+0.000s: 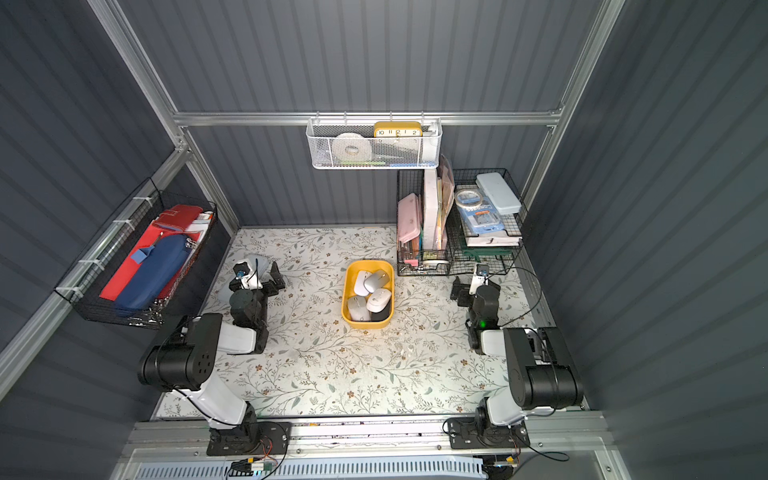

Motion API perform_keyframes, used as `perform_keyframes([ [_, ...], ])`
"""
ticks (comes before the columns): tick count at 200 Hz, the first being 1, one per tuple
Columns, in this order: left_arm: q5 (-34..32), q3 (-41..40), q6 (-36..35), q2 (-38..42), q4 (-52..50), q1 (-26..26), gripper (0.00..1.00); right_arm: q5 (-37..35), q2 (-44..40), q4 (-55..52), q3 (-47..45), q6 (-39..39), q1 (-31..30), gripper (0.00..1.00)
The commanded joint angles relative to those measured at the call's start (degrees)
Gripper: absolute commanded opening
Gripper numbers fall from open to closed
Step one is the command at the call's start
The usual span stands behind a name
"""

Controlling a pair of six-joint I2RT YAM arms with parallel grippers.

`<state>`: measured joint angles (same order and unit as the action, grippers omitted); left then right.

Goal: Take out the mouse from the storage box
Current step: Pick up the mouse from the storage box.

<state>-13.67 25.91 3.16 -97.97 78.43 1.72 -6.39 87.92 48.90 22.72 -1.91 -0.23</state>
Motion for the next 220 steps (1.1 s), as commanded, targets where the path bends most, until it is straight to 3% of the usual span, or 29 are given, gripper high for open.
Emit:
perform_keyframes([
  [1,0.49,0.57,-0.52,0.50,0.93,-0.13,0.99,0.20,0.54,1.36,0.14,-0.38,0.32,0.99],
  [54,0.18,0.46,-3.02,2.06,1.90,-0.09,0.99,3.56,0.30,3.42,-0.30,-0.31,1.26,0.99],
  [62,0.43,2.87,-2.13,5.55,-6.46,0.12,0.99,1.67,-1.62,-1.02,1.40,0.78,0.07,0.99],
  [84,-4.93,17.26,3.37,12.30,-34.63,0.81,1.00,-5.24,-7.20,-28.74,14.86,3.10,-5.16,0.99],
  [98,-4.10,29.01,8.18,14.26,-53.73,1.90,0.99,-10.97,-8.91,-38.54,22.89,0.68,-9.88,0.99],
  [107,0.02,35.49,8.96,14.78,-63.01,2.14,0.99,-12.32,-9.41,-45.33,28.13,-1.62,-12.10,0.99],
  [116,2.39,39.49,12.89,15.45,-68.91,2.15,0.99,-10.75,-9.23,-54.61,33.39,-6.94,-12.10,0.99],
  [126,3.31,37.84,21.18,17.29,-70.03,1.65,0.99,-7.44,-8.22,-59.01,35.48,-16.33,-10.20,0.99],
  [132,4.31,35.85,25.42,18.19,-69.94,0.86,0.99,-0.93,-7.19,-57.45,34.32,-18.95,-8.00,0.99],
  [141,16.69,33.26,23.08,18.18,-65.75,-0.96,0.99,10.80,-5.23,-52.06,32.00,-21.30,-4.34,0.99],
  [149,18.70,34.42,21.60,16.86,-66.86,-1.02,0.99,18.80,-3.40,-50.26,31.50,-22.47,-2.35,0.99],
  [160,18.93,35.98,19.36,15.99,-70.13,-0.06,0.95,19.40,-1.80,-54.91,33.56,-23.56,-2.27,0.99],
  [182,17.64,36.52,21.75,18.51,-72.22,0.39,0.83,18.15,-2.39,-59.10,34.96,-23.14,-3.35,0.99],
  [190,18.24,37.76,22.07,19.11,-74.51,0.39,0.80,18.87,-3.55,-59.07,34.44,-23.51,-3.38,0.92],
  [194,18.70,38.81,22.07,19.11,-76.43,0.44,0.79,19.24,-4.17,-58.85,34.06,-23.69,-3.37,0.81],
  [199,18.84,40.66,22.02,18.83,-79.05,0.68,0.75,19.38,-4.87,-58.21,33.43,-24.34,-3.37,0.53],
  [206,18.31,42.89,21.82,18.45,-82.60,1.32,0.62,18.85,-5.80,-57.28,32.48,-26.09,-3.29,0.00],
  [213,18.01,44.81,20.98,17.97,-85.59,2.36,0.46,18.62,-6.46,-57.75,31.90,-28.28,-3.13,0.00],
  [220,16.66,46.93,19.93,17.17,-89.04,4.34,0.37,19.89,-6.77,-57.40,31.25,-28.73,-3.11,0.00],
])
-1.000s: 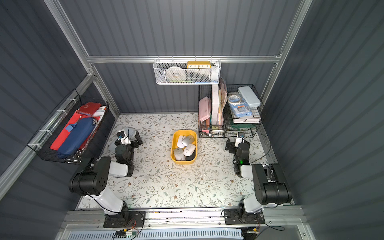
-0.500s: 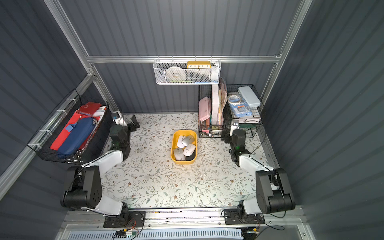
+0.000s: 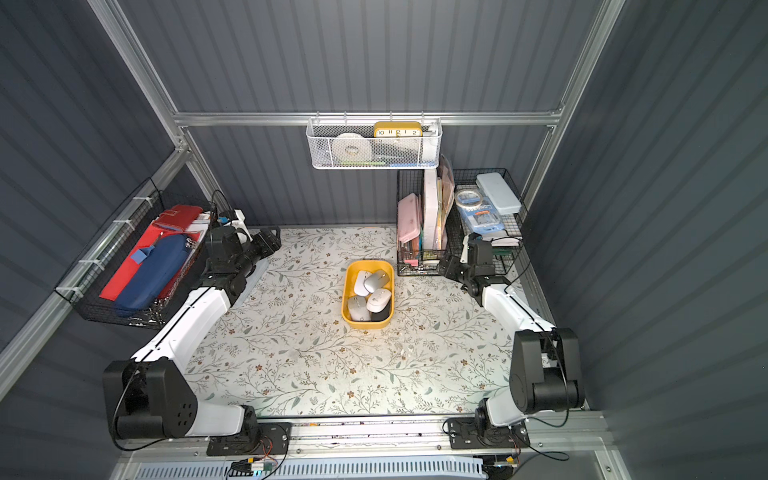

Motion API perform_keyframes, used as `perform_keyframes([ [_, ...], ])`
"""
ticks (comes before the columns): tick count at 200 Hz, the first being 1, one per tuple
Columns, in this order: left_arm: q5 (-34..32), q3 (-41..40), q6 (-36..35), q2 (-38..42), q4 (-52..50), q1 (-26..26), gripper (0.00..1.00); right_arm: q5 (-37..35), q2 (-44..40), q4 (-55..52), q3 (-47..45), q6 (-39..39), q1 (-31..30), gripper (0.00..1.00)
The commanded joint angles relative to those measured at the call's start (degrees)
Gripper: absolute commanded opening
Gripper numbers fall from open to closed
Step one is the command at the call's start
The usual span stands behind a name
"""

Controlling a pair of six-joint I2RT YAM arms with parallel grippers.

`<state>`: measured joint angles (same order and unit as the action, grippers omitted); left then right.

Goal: Take out the mouse from the storage box
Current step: Pick up the mouse from the storage box.

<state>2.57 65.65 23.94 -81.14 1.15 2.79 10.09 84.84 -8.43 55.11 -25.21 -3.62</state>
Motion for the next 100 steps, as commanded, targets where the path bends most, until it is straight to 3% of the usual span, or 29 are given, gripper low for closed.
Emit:
perform_keyframes([
  [1,0.07,7.60,-1.02,0.14,-12.03,3.63,0.36,4.71,-3.66,0.00,-1.23,-5.40,0.28,0.00],
  [16,-7.80,15.62,-2.36,-3.91,-23.76,10.15,0.40,12.58,-2.70,-1.29,-1.01,-5.32,0.21,0.05],
  [23,-9.76,19.79,-2.62,-6.57,-28.88,12.81,0.47,15.36,-1.88,-4.61,0.32,-3.88,-0.11,0.00],
  [51,-11.77,29.43,-0.90,-15.68,-43.73,21.26,0.62,4.54,-0.01,-18.65,4.85,1.68,-5.33,0.00],
  [69,-6.72,29.78,-2.59,-18.70,-45.93,24.66,0.54,-2.71,1.30,-22.36,6.67,3.21,-8.61,0.00],
  [76,-3.97,29.99,-4.11,-19.93,-46.23,25.58,0.51,-2.41,2.07,-23.18,7.40,3.67,-9.02,0.13],
  [89,0.10,31.87,-6.71,-23.22,-48.17,26.28,0.46,-1.10,3.11,-24.45,8.64,4.54,-9.29,0.14],
  [100,-0.15,35.81,-8.18,-27.06,-51.84,27.29,0.46,-1.34,3.32,-23.98,8.54,4.57,-9.35,0.23],
])
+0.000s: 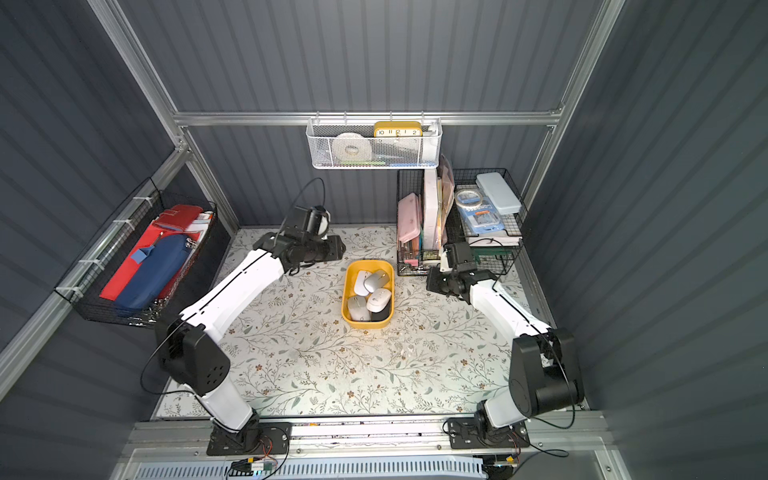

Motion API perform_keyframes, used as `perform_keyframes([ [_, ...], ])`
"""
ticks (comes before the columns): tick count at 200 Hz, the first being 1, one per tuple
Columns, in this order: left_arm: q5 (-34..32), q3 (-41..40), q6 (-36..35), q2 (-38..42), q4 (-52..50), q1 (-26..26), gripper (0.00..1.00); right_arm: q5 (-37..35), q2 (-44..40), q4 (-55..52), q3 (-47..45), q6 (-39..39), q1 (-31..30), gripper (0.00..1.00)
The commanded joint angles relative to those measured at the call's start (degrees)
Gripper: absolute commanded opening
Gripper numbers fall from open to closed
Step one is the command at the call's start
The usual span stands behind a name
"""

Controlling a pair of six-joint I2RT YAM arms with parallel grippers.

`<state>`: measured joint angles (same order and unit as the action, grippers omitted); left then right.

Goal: Take out the mouse from the storage box
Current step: Pick up the mouse from the storage box.

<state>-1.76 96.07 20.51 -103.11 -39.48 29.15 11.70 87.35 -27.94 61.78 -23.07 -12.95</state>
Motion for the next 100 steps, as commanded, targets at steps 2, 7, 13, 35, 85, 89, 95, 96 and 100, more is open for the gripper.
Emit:
perform_keyframes([
  [2,3.79,6.09,-4.95,-5.61,-11.60,1.18,0.47,-3.04,0.80,-4.42,1.86,2.42,-0.05,0.25],
  [7,2.98,7.33,-6.01,-6.73,-12.15,2.14,0.51,-3.22,0.81,-4.51,1.85,2.49,-0.04,0.27],
  [13,2.82,8.46,-7.61,-8.27,-12.16,3.55,0.53,-3.39,0.72,-4.48,1.81,2.57,0.03,0.27],
  [35,2.76,14.80,-10.70,-14.55,-15.14,6.86,0.57,-4.38,0.41,-4.52,1.68,2.75,0.03,0.30],
  [85,1.02,20.69,-13.30,-24.02,-16.24,11.11,0.74,-4.65,-0.34,-4.45,1.16,2.87,0.03,0.57],
  [89,1.21,20.53,-13.65,-24.19,-15.95,11.39,0.75,-4.61,-0.34,-4.35,1.07,2.86,0.03,0.58],
  [95,1.95,20.11,-14.21,-24.45,-15.60,11.67,0.76,-4.33,-0.34,-4.16,0.85,2.78,0.03,0.59],
  [96,2.03,20.07,-14.28,-24.48,-15.57,11.74,0.77,-4.28,-0.30,-4.15,0.83,2.78,0.03,0.59],
  [100,2.20,19.97,-14.38,-24.58,-15.39,11.87,0.77,-4.15,-0.29,-4.14,0.80,2.77,0.03,0.60],
])
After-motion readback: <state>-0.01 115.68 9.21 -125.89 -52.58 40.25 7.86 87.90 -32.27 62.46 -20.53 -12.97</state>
